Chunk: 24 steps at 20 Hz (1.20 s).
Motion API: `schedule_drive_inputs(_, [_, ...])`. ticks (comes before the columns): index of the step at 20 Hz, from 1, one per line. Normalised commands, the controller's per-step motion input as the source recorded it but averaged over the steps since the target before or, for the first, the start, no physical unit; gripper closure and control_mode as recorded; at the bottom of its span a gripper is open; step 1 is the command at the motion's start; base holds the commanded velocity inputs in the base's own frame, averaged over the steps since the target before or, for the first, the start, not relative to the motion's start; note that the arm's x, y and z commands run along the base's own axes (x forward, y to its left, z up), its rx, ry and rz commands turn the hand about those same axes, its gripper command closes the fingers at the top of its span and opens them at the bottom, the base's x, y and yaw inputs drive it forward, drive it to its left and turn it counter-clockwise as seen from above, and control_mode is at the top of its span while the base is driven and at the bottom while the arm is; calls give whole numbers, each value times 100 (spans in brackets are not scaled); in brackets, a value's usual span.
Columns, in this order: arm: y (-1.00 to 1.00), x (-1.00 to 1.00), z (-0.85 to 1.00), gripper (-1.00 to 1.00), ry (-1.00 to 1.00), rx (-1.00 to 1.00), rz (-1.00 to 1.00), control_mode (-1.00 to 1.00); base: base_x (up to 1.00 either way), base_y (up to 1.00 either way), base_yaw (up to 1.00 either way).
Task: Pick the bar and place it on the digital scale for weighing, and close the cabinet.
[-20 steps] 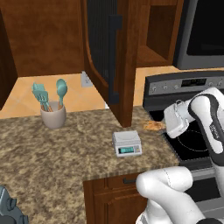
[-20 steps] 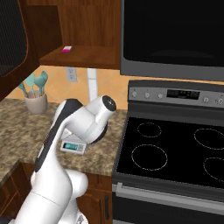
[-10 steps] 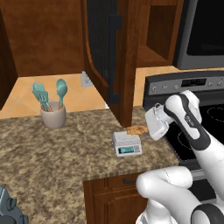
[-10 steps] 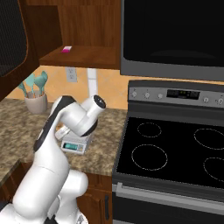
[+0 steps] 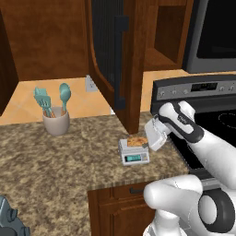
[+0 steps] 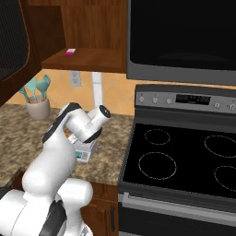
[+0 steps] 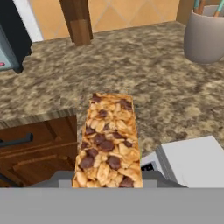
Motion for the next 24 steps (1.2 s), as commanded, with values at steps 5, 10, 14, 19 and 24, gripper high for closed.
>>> schedule_drive_inputs(5, [-9,32,-29,100,2,0,5,-100,0,0,0])
schedule_drive_inputs(10, [-4,29,-25,100,0,0,2,-100,0,0,0])
schedule_drive_inputs(14, [0,37,-26,100,0,0,1,-100,0,0,0])
schedule_drive_inputs(19, [0,31,-25,100,0,0,0,-100,0,0,0])
schedule_drive_inputs(24, [0,26,-25,100,0,0,0,-100,0,0,0])
